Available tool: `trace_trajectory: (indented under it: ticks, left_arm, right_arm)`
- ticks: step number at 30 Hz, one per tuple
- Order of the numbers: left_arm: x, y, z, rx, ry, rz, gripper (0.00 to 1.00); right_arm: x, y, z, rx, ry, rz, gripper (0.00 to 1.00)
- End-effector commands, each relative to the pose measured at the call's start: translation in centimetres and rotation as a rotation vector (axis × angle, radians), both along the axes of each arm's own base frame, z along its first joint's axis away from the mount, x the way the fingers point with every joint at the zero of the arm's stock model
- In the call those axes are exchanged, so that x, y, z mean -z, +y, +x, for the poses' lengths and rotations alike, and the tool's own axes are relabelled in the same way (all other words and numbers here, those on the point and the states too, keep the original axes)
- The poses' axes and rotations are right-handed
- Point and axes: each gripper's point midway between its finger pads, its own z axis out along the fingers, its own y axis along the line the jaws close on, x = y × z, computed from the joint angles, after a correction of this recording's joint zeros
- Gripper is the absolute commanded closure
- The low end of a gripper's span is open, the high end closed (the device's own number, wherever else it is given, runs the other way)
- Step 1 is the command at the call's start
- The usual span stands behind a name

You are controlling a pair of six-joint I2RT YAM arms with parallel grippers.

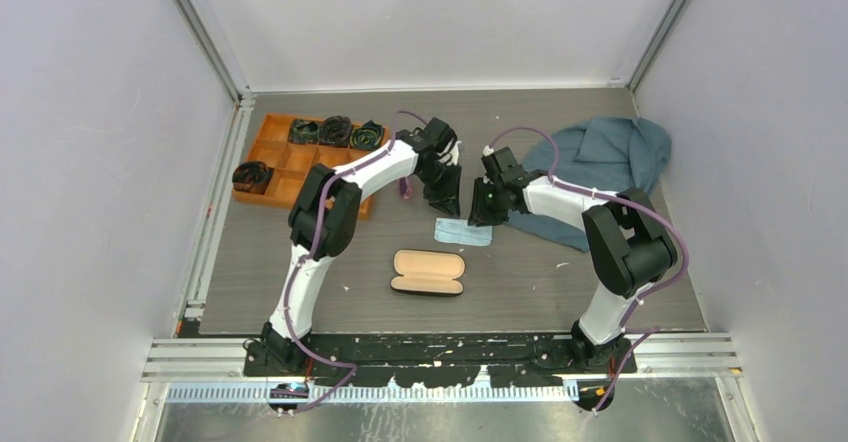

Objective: Organize the sunglasses
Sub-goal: Adjust the glasses cleaning cloth at the center of the board.

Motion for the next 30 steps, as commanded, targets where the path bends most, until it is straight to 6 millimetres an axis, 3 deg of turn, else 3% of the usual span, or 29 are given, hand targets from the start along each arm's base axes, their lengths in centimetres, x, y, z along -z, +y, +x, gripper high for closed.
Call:
trace_trajectory:
  ticks: [1, 6, 8, 11, 20, 30]
  left_arm:
    - [-1.2, 0.0, 0.9, 0.020, -0.032, 0.002, 0.79]
    - [-4.4, 0.1, 0.8, 0.012, -0.109, -0.038, 0.79]
    - [-4.8, 0.1, 0.0, 0.023, -0.100, -0.041, 0.77]
    - [-4.1, 0.3, -1.4, 0.051, -0.050, -0.015, 0.77]
    - [-2.0, 0.3, -2.3, 0.067, 0.015, 0.007, 0.79]
    - [-0.5, 0.1, -1.7, 0.062, 0.016, 0.028, 0.79]
  right_arm:
    - [-1.6, 0.4, 0.9, 0.009, -0.053, 0.012, 0.71]
    - [-2.1, 0.1, 0.9, 0.011, -0.065, 0.005, 0.71]
    - [-2.3, 0.2, 0.9, 0.008, -0.065, 0.010, 0.71]
    - [-2.3, 0.2, 0.9, 0.009, -0.066, 0.011, 0.71]
    - [-2.4, 0.2, 0.8, 0.006, -0.068, 0.007, 0.71]
    - [-2.2, 0.1, 0.8, 0.006, -0.065, 0.002, 0.71]
